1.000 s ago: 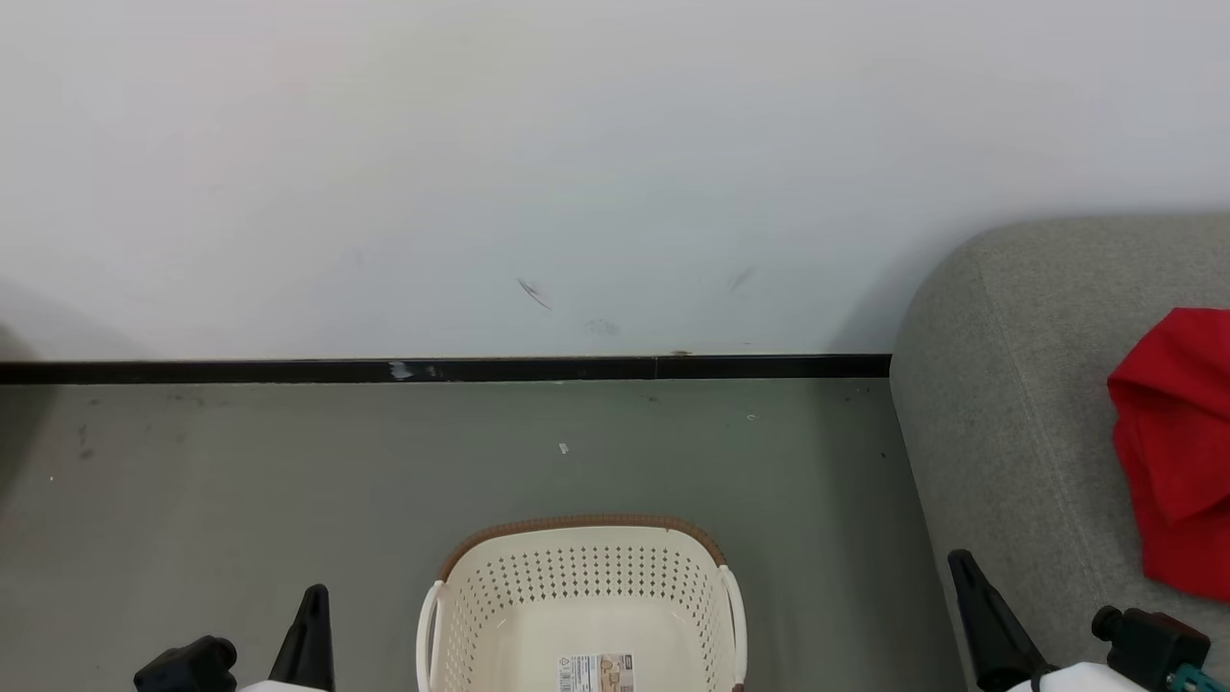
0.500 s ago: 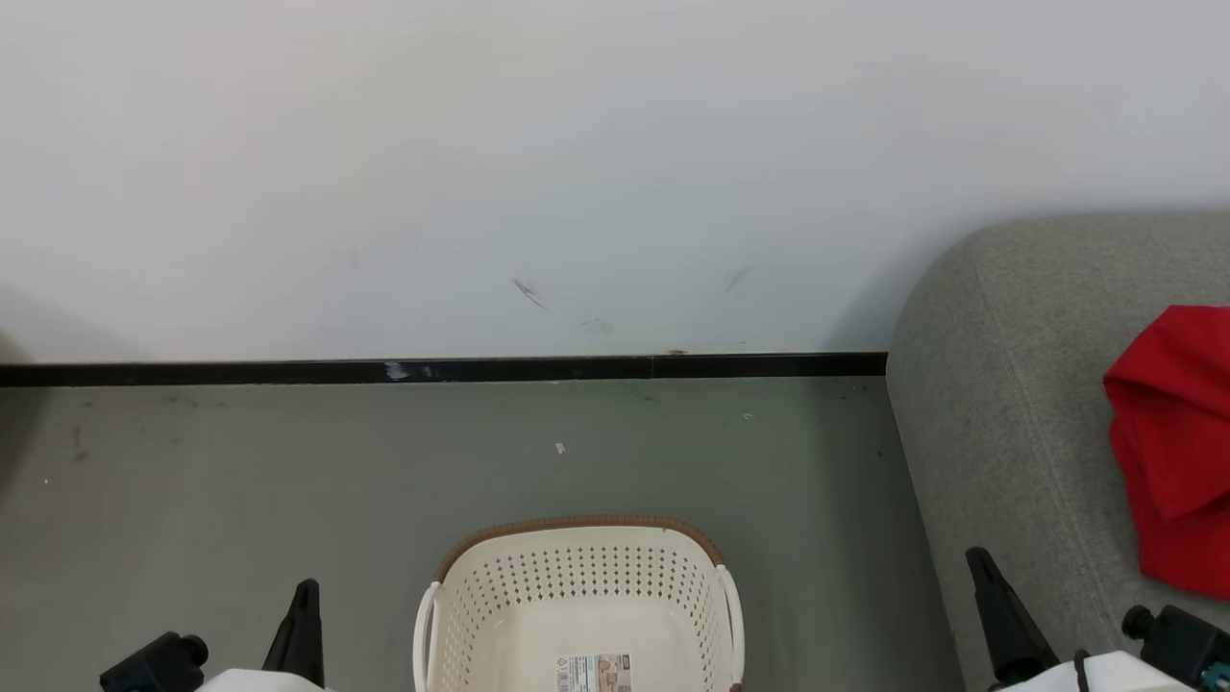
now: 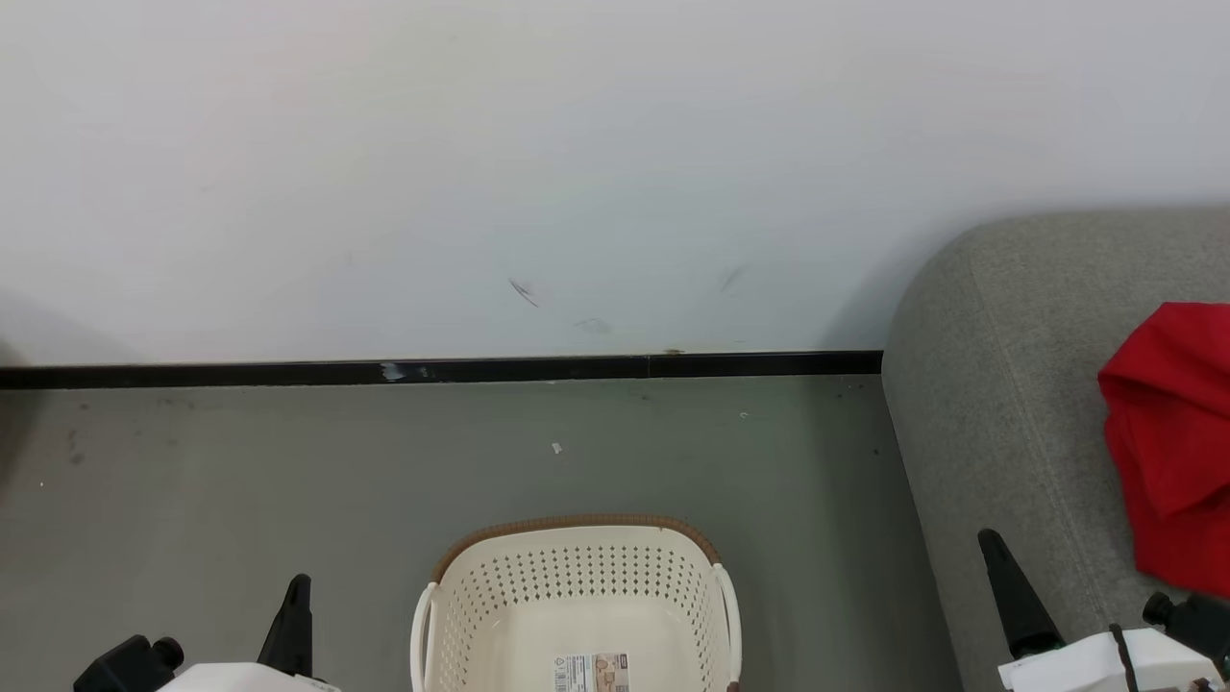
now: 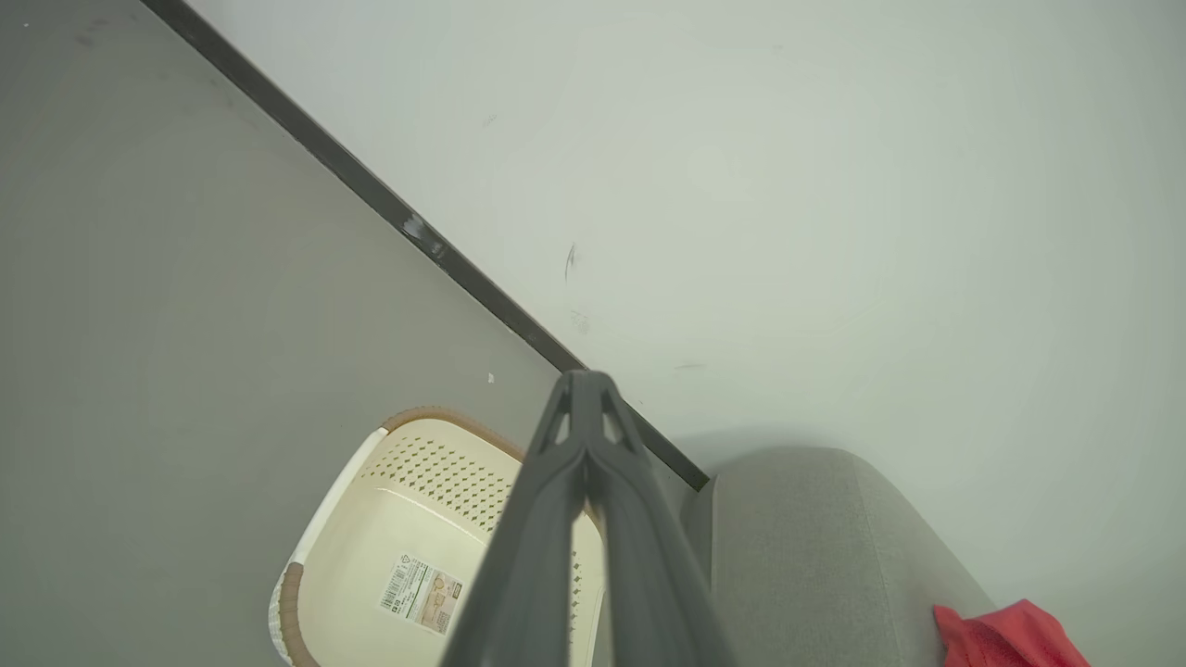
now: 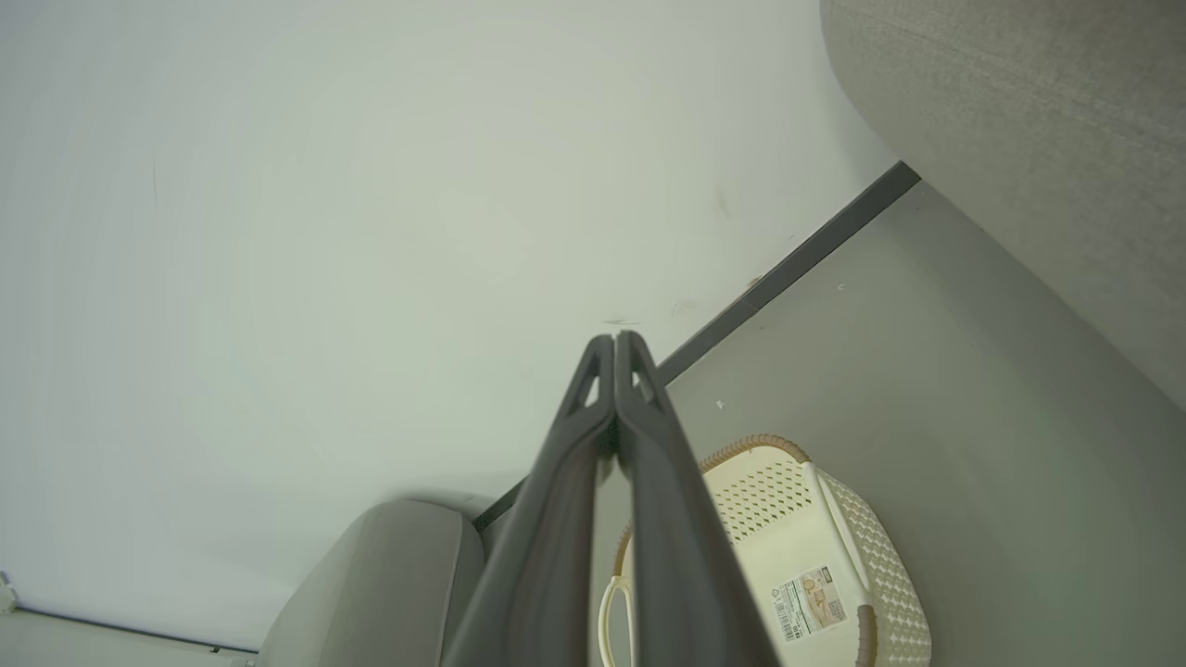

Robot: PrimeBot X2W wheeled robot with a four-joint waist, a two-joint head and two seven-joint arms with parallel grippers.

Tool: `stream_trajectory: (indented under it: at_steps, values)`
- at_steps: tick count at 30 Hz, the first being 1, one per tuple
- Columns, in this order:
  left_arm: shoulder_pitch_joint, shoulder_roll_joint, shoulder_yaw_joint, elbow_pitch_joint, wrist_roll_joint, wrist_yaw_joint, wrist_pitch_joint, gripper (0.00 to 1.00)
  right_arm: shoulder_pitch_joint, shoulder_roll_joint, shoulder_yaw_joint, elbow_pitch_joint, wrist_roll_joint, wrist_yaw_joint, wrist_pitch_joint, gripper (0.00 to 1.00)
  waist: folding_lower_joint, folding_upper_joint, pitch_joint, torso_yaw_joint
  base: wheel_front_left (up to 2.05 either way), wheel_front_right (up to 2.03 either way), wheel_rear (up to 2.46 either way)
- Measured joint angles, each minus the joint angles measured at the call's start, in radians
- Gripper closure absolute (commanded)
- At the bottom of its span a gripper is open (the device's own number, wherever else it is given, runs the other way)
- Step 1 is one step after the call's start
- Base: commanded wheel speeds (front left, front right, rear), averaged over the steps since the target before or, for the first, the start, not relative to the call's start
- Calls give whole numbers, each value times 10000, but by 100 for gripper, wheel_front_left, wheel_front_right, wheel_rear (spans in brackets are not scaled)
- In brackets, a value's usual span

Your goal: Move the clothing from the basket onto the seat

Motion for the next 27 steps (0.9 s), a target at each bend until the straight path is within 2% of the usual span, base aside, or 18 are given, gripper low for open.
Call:
stream_trajectory:
  at_steps: [10, 27]
  values:
    - [-170, -65, 320, -4, -1174, -263, 359, 100, -197, -123, -36, 219, 1590, -2, 291, 100, -34, 0, 60, -45, 0, 0, 0]
    - [-344, -176, 861, -6, -3150, -754, 924, 100, -749, -322, -123, 508, 4238, -2, 704, 100, -42, 0, 122, -122, 0, 0, 0]
